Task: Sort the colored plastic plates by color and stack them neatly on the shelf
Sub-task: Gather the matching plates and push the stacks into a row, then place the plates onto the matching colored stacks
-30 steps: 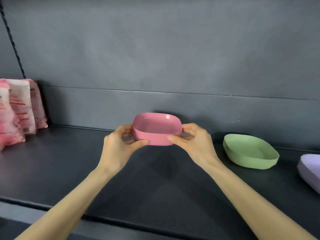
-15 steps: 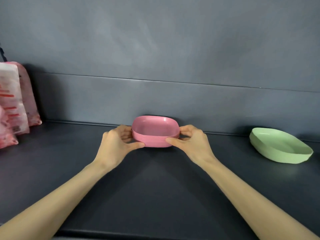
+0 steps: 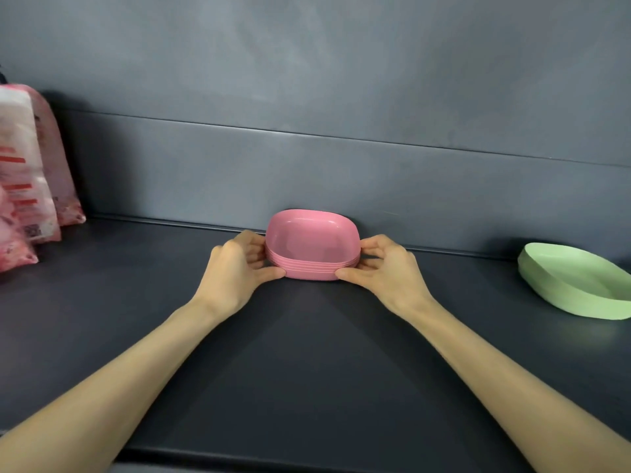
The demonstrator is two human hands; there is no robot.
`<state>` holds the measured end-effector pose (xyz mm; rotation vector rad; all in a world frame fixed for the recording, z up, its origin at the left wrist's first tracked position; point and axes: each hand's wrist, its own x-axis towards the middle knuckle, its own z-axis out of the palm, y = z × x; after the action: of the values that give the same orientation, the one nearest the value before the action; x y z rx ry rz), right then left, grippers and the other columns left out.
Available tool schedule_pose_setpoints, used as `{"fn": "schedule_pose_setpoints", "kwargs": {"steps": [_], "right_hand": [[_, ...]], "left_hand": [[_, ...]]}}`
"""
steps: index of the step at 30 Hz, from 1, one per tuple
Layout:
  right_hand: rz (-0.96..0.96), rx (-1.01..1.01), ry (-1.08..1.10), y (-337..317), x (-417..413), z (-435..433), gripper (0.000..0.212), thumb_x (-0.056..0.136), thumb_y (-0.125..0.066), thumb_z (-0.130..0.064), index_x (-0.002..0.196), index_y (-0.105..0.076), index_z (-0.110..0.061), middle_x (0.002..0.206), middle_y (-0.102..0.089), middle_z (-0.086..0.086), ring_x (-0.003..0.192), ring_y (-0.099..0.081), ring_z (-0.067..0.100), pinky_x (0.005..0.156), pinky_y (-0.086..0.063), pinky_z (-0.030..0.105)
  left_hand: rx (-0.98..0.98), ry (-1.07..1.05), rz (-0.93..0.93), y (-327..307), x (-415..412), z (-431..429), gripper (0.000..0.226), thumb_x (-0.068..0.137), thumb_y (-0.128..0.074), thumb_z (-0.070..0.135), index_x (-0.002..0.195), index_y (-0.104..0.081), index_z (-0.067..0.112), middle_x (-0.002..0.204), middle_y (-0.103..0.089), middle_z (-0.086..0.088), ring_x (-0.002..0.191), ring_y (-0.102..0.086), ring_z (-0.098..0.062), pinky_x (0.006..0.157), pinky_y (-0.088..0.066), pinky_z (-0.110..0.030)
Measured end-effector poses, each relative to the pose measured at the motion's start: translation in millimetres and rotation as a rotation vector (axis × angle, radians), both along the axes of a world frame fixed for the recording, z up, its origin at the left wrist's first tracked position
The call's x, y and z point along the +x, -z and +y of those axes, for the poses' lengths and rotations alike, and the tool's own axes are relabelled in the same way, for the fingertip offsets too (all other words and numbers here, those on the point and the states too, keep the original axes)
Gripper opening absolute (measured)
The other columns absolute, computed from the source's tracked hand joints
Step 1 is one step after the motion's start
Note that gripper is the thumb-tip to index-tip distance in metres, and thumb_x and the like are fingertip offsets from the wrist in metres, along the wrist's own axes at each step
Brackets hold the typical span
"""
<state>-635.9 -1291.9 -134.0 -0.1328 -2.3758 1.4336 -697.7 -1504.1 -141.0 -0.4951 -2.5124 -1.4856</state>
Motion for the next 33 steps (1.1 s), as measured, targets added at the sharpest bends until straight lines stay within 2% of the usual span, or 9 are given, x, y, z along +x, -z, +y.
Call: {"fn": "schedule_pose_setpoints", "kwargs": {"steps": [3,5,7,12,18,23,29,31,33], "right_hand": [[-0.002,-0.008,-0.013,4,-1,0,0.049,0.066,-0.084,-0.011,0.108,-0.059,-0.015,0.105,-0.065,-0.002,0.093,-0.066,0.008,0.082,-0.052,0.013],[-0.004,-0.014,-0.026,4,-1,0,0.053,0.066,-0.084,-0.01,0.112,-0.058,-0.015,0.104,-0.063,-0.006,0.096,-0.064,0.008,0.08,-0.05,0.008],[0.003,-0.009,-0.035,4,-1,0,0.053,0.068,-0.083,-0.008,0.114,-0.058,-0.015,0.102,-0.061,-0.009,0.094,-0.062,0.006,0.076,-0.048,0.003],[0.017,0.017,-0.051,8,0,-5,0.054,0.071,-0.08,-0.007,0.12,-0.056,-0.013,0.107,-0.061,-0.008,0.099,-0.061,0.007,0.08,-0.047,0.003],[0.023,0.036,-0.056,11,0,-7,0.054,0.075,-0.077,-0.007,0.124,-0.055,-0.012,0.117,-0.062,-0.004,0.107,-0.06,0.01,0.093,-0.047,0.017],[0.039,0.059,-0.053,10,0,-7,0.049,0.077,-0.076,-0.008,0.121,-0.056,-0.012,0.113,-0.063,-0.005,0.104,-0.06,0.008,0.088,-0.047,0.012],[0.032,0.083,-0.057,10,-1,-7,0.049,0.077,-0.076,-0.008,0.122,-0.056,-0.012,0.112,-0.062,-0.006,0.102,-0.06,0.007,0.081,-0.046,0.003],[0.018,0.116,-0.062,8,-1,-7,0.05,0.077,-0.075,-0.009,0.123,-0.055,-0.012,0.116,-0.063,-0.003,0.105,-0.06,0.008,0.084,-0.046,0.006],[-0.006,0.185,-0.075,4,1,-6,0.051,0.079,-0.075,-0.013,0.125,-0.054,-0.014,0.121,-0.062,-0.001,0.111,-0.058,0.01,0.093,-0.046,0.017]], "left_hand": [[-0.022,-0.011,-0.006,-2,-1,-2,0.051,0.064,-0.085,0.009,0.109,-0.062,0.006,0.099,-0.068,-0.004,0.084,-0.064,-0.012,0.07,-0.043,-0.003],[-0.035,-0.014,-0.004,-3,-1,-3,0.05,0.064,-0.085,0.01,0.109,-0.062,0.007,0.098,-0.068,-0.004,0.085,-0.064,-0.013,0.077,-0.045,-0.014],[-0.044,-0.023,-0.005,-4,0,-4,0.05,0.065,-0.084,0.011,0.109,-0.062,0.007,0.098,-0.066,-0.002,0.084,-0.063,-0.013,0.079,-0.044,-0.018],[-0.047,-0.031,-0.018,-6,2,-8,0.049,0.067,-0.083,0.009,0.111,-0.061,0.006,0.096,-0.064,0.0,0.08,-0.061,-0.01,0.077,-0.042,-0.016],[-0.048,-0.027,-0.031,-8,3,-11,0.051,0.068,-0.082,0.008,0.114,-0.06,0.005,0.099,-0.064,-0.002,0.083,-0.06,-0.012,0.08,-0.042,-0.018],[-0.044,-0.013,-0.04,-7,2,-13,0.052,0.068,-0.082,0.009,0.115,-0.059,0.005,0.107,-0.067,-0.007,0.088,-0.062,-0.013,0.083,-0.044,-0.02],[-0.073,-0.014,-0.037,-7,4,-13,0.05,0.07,-0.081,0.008,0.115,-0.059,0.006,0.107,-0.066,-0.005,0.087,-0.061,-0.011,0.082,-0.042,-0.018],[-0.103,-0.015,-0.025,-7,4,-15,0.049,0.071,-0.08,0.008,0.116,-0.059,0.007,0.109,-0.067,-0.006,0.09,-0.062,-0.012,0.083,-0.041,-0.017],[-0.171,-0.025,0.001,-8,7,-17,0.052,0.073,-0.079,0.011,0.121,-0.058,0.009,0.117,-0.064,-0.007,0.103,-0.061,-0.017,0.087,-0.041,-0.019]]}}
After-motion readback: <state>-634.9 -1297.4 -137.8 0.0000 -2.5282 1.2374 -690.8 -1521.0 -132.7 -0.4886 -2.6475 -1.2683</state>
